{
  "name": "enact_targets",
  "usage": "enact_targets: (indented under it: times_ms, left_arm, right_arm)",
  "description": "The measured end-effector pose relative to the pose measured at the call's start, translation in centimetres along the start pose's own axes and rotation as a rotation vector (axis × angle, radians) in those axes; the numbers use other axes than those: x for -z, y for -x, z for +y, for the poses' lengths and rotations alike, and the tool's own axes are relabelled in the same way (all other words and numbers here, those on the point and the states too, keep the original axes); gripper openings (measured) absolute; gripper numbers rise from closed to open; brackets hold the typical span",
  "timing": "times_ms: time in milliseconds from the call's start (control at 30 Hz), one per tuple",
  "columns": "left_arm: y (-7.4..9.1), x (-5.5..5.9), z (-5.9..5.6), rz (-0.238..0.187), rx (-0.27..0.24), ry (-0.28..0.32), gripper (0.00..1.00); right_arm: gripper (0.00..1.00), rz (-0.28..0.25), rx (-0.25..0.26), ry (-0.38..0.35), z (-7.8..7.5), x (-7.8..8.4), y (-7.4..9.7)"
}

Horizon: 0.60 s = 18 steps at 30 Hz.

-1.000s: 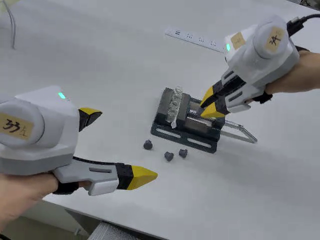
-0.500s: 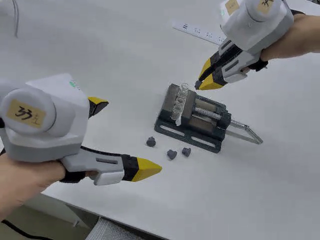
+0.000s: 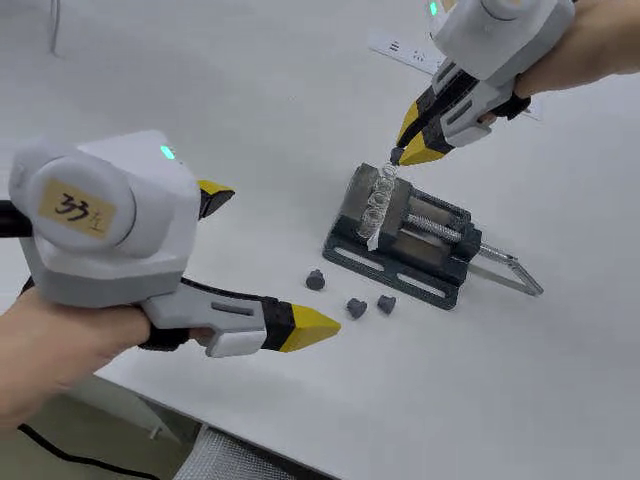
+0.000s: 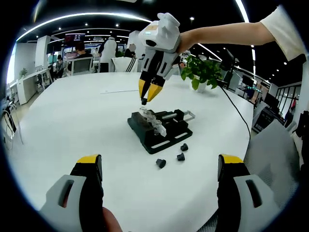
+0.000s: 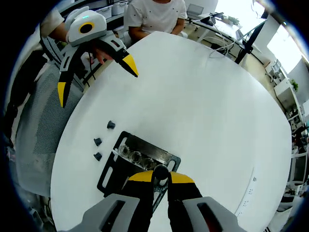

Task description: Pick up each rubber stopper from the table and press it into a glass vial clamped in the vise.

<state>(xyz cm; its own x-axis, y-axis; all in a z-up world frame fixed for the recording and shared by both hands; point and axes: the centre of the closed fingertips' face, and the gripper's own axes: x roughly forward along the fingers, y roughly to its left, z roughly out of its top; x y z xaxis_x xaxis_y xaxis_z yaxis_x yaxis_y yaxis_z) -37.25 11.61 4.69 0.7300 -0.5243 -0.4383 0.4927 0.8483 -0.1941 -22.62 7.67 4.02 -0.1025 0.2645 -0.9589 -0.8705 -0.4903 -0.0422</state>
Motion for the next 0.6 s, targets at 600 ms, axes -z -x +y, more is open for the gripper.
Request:
enact_targets:
  times_ms: [600]
  left_arm:
    - [-0.41, 0.39, 0.08, 0.010, 0.007, 0.013, 0.99]
  right_arm:
    - [0.05, 0.032, -0.018, 0.039, 0.34, 0.61, -0.55]
